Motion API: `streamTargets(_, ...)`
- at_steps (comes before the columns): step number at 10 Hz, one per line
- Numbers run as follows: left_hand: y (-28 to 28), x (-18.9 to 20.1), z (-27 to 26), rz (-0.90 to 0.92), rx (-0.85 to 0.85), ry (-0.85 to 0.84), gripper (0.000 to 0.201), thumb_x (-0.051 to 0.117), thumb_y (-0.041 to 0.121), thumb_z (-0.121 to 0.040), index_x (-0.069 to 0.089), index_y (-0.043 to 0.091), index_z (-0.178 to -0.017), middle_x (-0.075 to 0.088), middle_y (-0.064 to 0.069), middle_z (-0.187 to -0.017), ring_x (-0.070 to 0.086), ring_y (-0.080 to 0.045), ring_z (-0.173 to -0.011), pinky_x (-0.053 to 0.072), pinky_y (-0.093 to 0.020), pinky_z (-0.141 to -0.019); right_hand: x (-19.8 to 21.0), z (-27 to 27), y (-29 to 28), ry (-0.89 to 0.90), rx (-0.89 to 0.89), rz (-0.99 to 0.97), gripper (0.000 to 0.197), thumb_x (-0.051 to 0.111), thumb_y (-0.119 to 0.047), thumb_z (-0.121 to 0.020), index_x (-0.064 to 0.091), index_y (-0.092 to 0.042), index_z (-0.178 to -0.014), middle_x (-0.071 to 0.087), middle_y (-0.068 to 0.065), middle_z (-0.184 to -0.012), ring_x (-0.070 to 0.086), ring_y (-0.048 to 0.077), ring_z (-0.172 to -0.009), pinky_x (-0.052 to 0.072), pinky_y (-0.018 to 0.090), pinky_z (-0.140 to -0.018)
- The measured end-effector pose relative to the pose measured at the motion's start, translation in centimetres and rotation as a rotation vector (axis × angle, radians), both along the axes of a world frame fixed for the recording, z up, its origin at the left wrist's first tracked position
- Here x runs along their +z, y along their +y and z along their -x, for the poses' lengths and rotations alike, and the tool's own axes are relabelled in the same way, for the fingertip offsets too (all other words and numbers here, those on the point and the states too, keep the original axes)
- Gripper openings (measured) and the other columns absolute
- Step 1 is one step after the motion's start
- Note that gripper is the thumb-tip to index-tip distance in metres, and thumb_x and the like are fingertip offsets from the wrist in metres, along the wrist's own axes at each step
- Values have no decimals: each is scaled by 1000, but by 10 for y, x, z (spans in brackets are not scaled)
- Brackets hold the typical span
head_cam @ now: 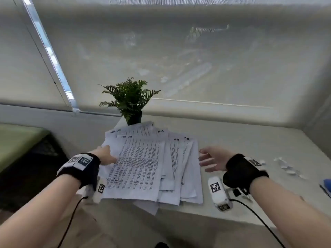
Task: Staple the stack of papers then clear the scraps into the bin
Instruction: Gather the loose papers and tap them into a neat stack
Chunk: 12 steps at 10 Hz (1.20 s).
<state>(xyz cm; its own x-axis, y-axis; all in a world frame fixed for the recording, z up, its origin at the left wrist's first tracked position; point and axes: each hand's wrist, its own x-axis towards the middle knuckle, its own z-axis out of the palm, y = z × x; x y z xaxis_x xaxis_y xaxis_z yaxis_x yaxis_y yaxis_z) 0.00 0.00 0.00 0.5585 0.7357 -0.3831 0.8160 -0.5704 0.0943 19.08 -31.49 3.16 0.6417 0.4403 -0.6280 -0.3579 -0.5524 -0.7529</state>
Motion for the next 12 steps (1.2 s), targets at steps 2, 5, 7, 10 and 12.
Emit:
streamTargets(2,-14,-7,2,72,120,-76,72,56,40,-90,29,0,-143,40,-18,-147,42,-32,-135,39,-34,-108,-15,34,-1,-7,-74,97,51,54,-30,-92,40,-11,-137,44,13,-136,46,33,-122,46,49,-91)
streamTargets(5,-17,5,-4,342,345,-282,66,64,27,-88,37,0,-141,41,-17,-147,44,-33,-132,40,-41,-109,-18,50,3,121,-156,-39,23,50,-21,-96,54,-1,-105,57,12,-87,57,26,-75,50,36,-69)
streamTargets(7,-36,9,-2,289,309,-245,49,61,13,-86,48,-2,-130,46,-22,-141,45,-34,-130,40,-38,-108,-17,51,16,-66,-23,94,46,35,3,-95,33,10,-140,37,28,-146,39,38,-135,39,36,-106)
streamTargets(10,-49,10,-13,380,316,-400,86,68,28,-83,16,-1,-145,26,-21,-149,30,-35,-140,29,-37,-115,-26,65,20,31,-133,-119,65,44,-31,-99,14,-6,-150,12,8,-159,11,26,-148,11,38,-118)
streamTargets(12,-53,18,-17,896,333,-591,39,65,8,-83,48,-4,-116,60,-22,-97,59,-34,-79,47,-51,-95,-59,47,31,-32,-51,-49,30,53,7,-83,50,-1,-112,53,18,-131,50,41,-123,43,49,-105)
